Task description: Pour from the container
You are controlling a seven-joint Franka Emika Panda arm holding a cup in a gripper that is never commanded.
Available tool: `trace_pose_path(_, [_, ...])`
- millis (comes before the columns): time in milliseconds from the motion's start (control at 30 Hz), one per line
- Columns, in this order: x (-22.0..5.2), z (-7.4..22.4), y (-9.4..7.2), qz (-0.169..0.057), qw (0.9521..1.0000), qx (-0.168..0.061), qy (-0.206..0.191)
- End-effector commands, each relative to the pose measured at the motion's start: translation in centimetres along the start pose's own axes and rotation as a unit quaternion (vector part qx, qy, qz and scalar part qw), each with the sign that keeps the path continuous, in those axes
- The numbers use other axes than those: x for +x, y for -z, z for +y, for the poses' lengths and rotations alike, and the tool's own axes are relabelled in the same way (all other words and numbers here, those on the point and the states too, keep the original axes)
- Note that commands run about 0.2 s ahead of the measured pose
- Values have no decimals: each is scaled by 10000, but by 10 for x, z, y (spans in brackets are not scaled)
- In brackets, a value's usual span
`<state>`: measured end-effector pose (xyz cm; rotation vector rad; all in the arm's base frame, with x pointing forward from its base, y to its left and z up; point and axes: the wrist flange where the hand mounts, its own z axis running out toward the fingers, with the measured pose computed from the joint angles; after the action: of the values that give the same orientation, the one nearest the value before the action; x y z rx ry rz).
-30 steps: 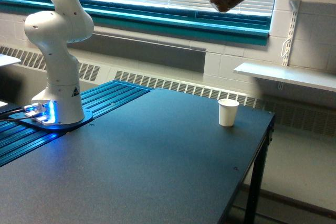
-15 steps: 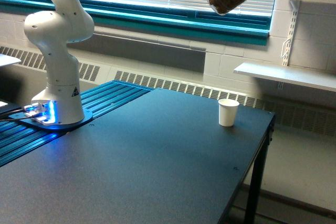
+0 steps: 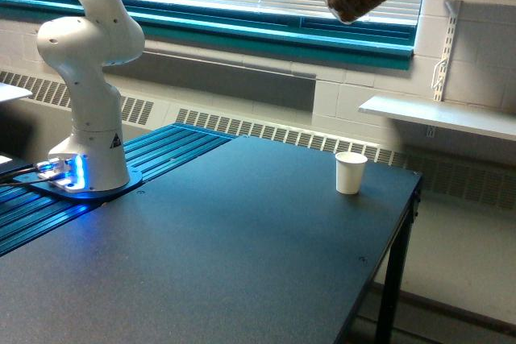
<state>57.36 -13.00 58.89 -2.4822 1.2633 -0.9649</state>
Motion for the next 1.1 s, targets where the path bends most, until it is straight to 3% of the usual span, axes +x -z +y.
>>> trace_pose_path(33, [-19, -25, 4, 6, 9997, 128, 220])
trace_pose_path(400, [-52, -52, 9, 57, 9977, 221, 637])
trace_pose_path(433, [-33, -55, 24, -10, 9971, 216, 729])
trace_pose_path(500, [-41, -54, 3, -213, 9964, 106, 809])
trace_pose_path(633, [-51, -66, -7, -409, 9946, 54, 954])
trace_pose_path(800, [-59, -86, 0, -503, 9917, 98, 1178])
trace_pose_path(1100, [-68, -124, 26, -302, 9858, 437, 1595])
